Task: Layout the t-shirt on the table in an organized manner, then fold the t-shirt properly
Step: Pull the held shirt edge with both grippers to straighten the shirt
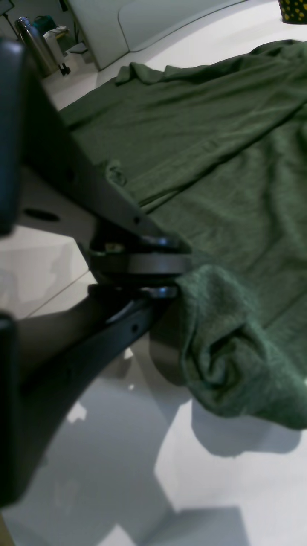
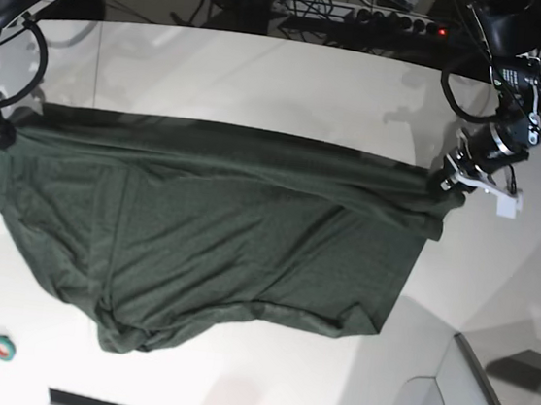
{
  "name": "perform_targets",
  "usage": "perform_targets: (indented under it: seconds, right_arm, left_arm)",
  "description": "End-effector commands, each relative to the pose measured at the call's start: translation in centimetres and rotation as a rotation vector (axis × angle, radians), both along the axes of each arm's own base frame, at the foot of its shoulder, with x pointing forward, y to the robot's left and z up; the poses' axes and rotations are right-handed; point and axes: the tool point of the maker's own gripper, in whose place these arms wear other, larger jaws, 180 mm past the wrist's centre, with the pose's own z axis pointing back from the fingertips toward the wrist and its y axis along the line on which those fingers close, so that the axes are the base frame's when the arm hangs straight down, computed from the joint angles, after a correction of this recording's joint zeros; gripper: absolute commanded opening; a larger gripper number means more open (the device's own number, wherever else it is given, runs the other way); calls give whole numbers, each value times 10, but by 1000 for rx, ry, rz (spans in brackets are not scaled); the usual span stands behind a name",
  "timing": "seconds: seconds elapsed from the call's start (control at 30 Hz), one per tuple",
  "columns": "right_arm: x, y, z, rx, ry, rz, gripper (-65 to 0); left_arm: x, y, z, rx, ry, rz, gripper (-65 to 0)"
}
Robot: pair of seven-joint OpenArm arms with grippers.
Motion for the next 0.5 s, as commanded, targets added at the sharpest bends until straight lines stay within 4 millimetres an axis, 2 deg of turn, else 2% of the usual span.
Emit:
perform_targets:
  seconds: [0.0,0.13,0.27,0.47]
  right_arm:
    - [9,-15,15,-38,-42,-18,-644]
    - [0,-13,8,-31,-17,-17,-644]
    - [-17,-11,-2,-31,25,-10,-644]
    - [-31,-10,-11,-29,56,-12,-644]
  left_arm:
    - [9,5,13,17,-35,-14,-650]
    - [5,8,21,21,-22,-31,-650]
    - [-13,17,17,15,26,-22,-650]
    - [-34,17,14,47,55,-42,-650]
